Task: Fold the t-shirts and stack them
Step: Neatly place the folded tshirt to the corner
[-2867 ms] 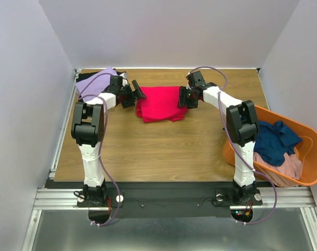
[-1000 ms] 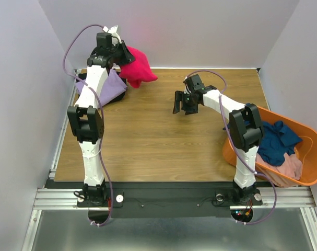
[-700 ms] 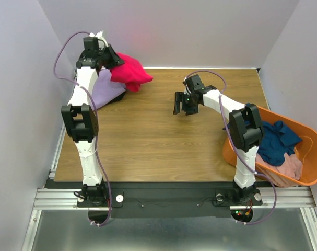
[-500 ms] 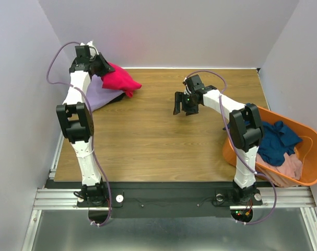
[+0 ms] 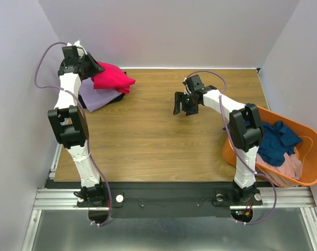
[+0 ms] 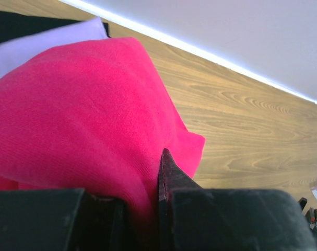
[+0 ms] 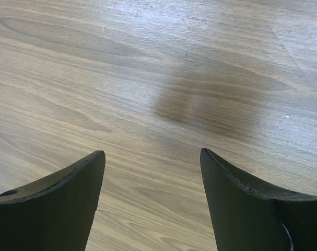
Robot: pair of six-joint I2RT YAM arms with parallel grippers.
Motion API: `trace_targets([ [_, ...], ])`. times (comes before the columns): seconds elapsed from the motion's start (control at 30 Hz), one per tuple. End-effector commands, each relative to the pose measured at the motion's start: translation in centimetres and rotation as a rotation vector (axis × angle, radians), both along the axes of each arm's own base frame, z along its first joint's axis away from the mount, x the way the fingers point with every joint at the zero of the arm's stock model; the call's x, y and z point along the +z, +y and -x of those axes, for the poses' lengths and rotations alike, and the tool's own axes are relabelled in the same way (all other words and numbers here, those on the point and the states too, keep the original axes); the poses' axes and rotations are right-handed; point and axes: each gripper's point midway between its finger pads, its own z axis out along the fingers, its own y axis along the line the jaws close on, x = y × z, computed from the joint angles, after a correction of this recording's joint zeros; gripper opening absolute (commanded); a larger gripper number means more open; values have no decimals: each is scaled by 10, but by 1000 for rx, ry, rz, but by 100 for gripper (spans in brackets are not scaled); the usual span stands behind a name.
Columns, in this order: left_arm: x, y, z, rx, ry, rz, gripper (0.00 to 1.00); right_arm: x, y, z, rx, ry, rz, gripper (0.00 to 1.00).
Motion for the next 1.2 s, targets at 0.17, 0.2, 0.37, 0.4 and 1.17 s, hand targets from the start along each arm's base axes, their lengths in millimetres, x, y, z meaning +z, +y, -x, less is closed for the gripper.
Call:
trace_targets([
  [0.17, 23, 31, 0, 16, -97, -62, 0, 17, 4, -4, 20, -37, -28, 79],
  [0.2, 17, 33, 0, 22, -86, -66, 0, 17, 5, -4, 24, -37, -28, 79],
  [0.37, -16, 48, 2, 85, -26, -89, 0, 16, 5, -3, 24, -32, -31, 79],
  [0.4, -24, 51, 4, 99, -10, -91, 0, 15, 5, -2, 27, -31, -31, 79],
  [1.17, 26, 148, 109, 775, 21, -318, 98, 39, 2, -10, -29, -70, -55, 80],
])
